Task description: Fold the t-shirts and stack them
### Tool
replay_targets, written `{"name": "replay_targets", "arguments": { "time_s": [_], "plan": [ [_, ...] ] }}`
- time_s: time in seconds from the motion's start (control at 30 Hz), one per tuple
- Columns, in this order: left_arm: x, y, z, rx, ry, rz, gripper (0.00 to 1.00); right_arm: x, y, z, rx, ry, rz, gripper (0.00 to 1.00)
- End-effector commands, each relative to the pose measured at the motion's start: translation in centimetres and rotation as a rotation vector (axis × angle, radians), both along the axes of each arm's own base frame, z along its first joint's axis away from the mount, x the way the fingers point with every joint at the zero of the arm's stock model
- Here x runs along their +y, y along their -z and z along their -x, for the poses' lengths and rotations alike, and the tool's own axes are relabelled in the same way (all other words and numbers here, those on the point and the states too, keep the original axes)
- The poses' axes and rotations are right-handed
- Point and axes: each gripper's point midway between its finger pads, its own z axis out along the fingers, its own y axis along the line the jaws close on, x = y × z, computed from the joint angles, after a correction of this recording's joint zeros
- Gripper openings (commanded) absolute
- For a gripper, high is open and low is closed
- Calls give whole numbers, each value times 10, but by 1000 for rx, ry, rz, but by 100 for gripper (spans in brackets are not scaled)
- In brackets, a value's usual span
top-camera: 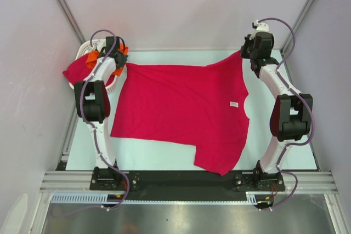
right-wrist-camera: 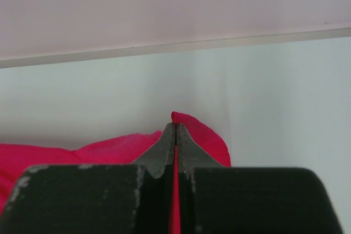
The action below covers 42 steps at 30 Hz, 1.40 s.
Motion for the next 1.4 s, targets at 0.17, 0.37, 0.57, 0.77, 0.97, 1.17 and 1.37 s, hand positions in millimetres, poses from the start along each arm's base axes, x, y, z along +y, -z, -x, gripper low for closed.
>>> {"name": "replay_targets", "arguments": {
  "time_s": [0.17,0.37,0.57,0.77,0.97,1.17,1.37],
  "plan": [
    [4,-60,1,-107,2,-40,0,0,-22,2,-58,13,-20,0],
    [3,-64,6,-106,20,-47,0,-2,-27,11,-68,20,-12,0],
    [2,-68,19,-109,41,-50,0,-4,-27,27,-53,23,6,0],
    [-3,-51,37,-79,62,-44,0,-6,-21,46,-44,45,10,0],
    [-5,-43,47,-71,79,-39,0,-8,-23,59,-43,56,20,0],
    [-6,-43,61,-67,92,-45,0,-9,-25,74,-40,64,28,0],
    [-6,-41,75,-66,91,-42,0,-9,-16,92,-17,71,24,0]
  ]
}}
